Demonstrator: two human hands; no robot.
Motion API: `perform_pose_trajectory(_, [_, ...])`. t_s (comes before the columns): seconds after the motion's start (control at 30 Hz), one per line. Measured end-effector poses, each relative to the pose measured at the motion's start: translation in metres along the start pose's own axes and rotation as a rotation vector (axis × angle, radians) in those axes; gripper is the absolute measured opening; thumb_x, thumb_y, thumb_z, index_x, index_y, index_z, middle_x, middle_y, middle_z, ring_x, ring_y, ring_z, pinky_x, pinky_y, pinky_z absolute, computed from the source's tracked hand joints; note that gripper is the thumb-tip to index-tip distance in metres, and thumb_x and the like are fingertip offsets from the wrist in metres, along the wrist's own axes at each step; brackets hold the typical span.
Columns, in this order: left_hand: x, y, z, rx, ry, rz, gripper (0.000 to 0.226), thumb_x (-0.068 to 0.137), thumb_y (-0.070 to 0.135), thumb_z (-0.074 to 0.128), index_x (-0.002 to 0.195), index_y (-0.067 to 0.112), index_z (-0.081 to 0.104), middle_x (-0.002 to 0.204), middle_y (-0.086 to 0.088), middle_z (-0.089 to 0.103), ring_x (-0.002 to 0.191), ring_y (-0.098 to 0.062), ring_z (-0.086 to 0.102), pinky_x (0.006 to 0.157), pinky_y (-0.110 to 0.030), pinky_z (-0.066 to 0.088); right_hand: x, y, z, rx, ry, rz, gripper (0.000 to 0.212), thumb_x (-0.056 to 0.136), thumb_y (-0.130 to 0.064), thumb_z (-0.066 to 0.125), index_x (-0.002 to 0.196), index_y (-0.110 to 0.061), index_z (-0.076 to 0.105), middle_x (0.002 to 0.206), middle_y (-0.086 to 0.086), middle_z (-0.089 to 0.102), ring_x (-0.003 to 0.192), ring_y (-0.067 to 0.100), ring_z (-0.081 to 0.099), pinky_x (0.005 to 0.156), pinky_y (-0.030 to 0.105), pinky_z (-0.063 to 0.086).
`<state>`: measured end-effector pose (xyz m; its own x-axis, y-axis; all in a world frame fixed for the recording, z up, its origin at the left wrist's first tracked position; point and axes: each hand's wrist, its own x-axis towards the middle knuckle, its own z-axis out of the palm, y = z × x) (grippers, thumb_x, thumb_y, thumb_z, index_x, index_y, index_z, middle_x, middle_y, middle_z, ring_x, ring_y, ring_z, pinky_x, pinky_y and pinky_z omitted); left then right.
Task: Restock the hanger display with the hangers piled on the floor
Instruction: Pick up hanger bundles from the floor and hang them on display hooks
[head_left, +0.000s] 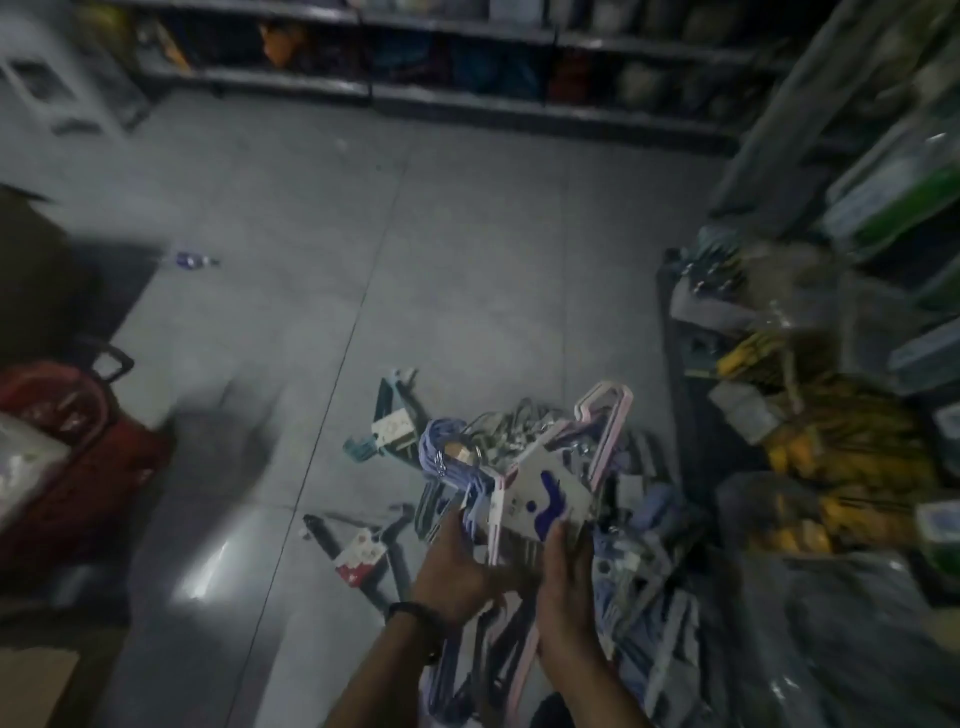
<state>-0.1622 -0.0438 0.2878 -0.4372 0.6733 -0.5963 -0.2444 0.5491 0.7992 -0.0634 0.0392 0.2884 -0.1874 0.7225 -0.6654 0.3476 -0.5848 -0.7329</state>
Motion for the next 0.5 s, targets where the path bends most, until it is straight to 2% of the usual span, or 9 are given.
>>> perform_pose_trajectory(0.07, [-0.021, 0.050, -0.002, 0.065, -0.024, 0.073, 0.065, 0.070, 0.016, 0.086, 0.125, 0.031, 0.054, 0.106, 0.001, 0.076, 0.072, -0.010, 0.072, 0.058, -0.028, 0.057, -0.034, -0.035, -0.020, -0.032, 0.004, -0.080, 0.060, 0.108, -0.044, 0.042, 0.162, -0.022, 0.029, 0.162, 0.001, 0.035, 0.148, 0.026, 0.038, 0.103, 0.028, 0.035])
perform_pose_trajectory(0.1, [-0.031, 0.075, -0.004, 0.115, -0.039, 0.130, 0.059, 0.075, 0.013, 0.082, 0.124, 0.032, 0.054, 0.108, 0.002, 0.075, 0.073, -0.007, 0.071, 0.060, -0.024, 0.057, -0.052, -0.056, -0.034, -0.050, -0.023, -0.101, 0.057, 0.107, -0.043, 0.045, 0.158, -0.018, 0.036, 0.153, 0.001, 0.043, 0.140, 0.026, 0.047, 0.097, 0.023, 0.039])
perform_pose_trajectory(0.17, [-0.041, 0.125, -0.013, 0.287, -0.065, 0.277, 0.062, 0.071, 0.024, 0.077, 0.129, 0.034, 0.056, 0.118, 0.008, 0.073, 0.097, -0.009, 0.073, 0.079, -0.032, 0.062, -0.088, -0.096, -0.065, -0.176, 0.023, -0.215, 0.048, 0.100, -0.047, 0.062, 0.135, -0.015, 0.056, 0.139, 0.007, 0.060, 0.111, 0.017, 0.064, 0.079, 0.013, 0.048])
perform_pose_trajectory(0.2, [-0.049, 0.152, -0.017, 0.376, -0.094, 0.346, 0.071, 0.065, 0.031, 0.075, 0.134, 0.034, 0.057, 0.123, 0.011, 0.071, 0.107, -0.010, 0.071, 0.090, -0.038, 0.061, -0.105, -0.114, -0.084, -0.300, 0.115, -0.296, 0.054, 0.088, -0.057, 0.074, 0.122, -0.019, 0.059, 0.129, 0.010, 0.064, 0.102, 0.015, 0.065, 0.078, 0.016, 0.053])
perform_pose_trajectory(0.23, [-0.058, 0.181, -0.018, 0.462, -0.130, 0.436, 0.077, 0.060, 0.038, 0.072, 0.136, 0.034, 0.058, 0.125, 0.014, 0.070, 0.111, -0.010, 0.069, 0.096, -0.041, 0.059, -0.120, -0.131, -0.102, -0.458, 0.236, -0.376, 0.071, 0.073, -0.069, 0.080, 0.118, -0.021, 0.054, 0.125, 0.010, 0.062, 0.104, 0.021, 0.064, 0.085, 0.029, 0.057])
perform_pose_trajectory(0.3, [-0.077, 0.235, -0.014, 0.632, -0.206, 0.604, 0.080, 0.055, 0.049, 0.066, 0.133, 0.032, 0.060, 0.124, 0.015, 0.070, 0.110, -0.010, 0.067, 0.096, -0.035, 0.055, -0.156, -0.175, -0.136, -0.739, 0.550, -0.585, 0.100, 0.057, -0.070, 0.085, 0.133, -0.022, 0.041, 0.137, 0.012, 0.045, 0.125, 0.036, 0.048, 0.103, 0.052, 0.049])
perform_pose_trajectory(0.37, [-0.102, 0.288, -0.003, 0.791, -0.311, 0.787, 0.074, 0.060, 0.053, 0.066, 0.131, 0.033, 0.060, 0.121, 0.012, 0.072, 0.107, -0.013, 0.069, 0.092, -0.034, 0.056, -0.197, -0.226, -0.165, -1.033, 0.666, -0.748, 0.112, 0.055, -0.074, 0.081, 0.144, -0.023, 0.036, 0.146, 0.009, 0.032, 0.136, 0.035, 0.034, 0.111, 0.055, 0.040])
perform_pose_trajectory(0.43, [-0.129, 0.329, 0.015, 0.911, -0.414, 0.951, 0.072, 0.068, 0.059, 0.069, 0.137, 0.037, 0.056, 0.125, 0.014, 0.071, 0.108, -0.010, 0.069, 0.092, -0.031, 0.057, -0.237, -0.269, -0.194, -1.200, 0.495, -0.687, 0.108, 0.056, -0.079, 0.078, 0.144, -0.027, 0.043, 0.146, 0.000, 0.039, 0.135, 0.026, 0.041, 0.111, 0.046, 0.043])
perform_pose_trajectory(0.5, [-0.162, 0.361, 0.035, 0.998, -0.518, 1.082, 0.075, 0.071, 0.065, 0.065, 0.140, 0.039, 0.055, 0.129, 0.019, 0.068, 0.110, -0.003, 0.066, 0.093, -0.021, 0.053, -0.271, -0.289, -0.222, -1.061, 0.251, -0.543, 0.095, 0.057, -0.067, 0.090, 0.138, -0.031, 0.055, 0.135, -0.009, 0.058, 0.125, 0.017, 0.057, 0.105, 0.036, 0.050])
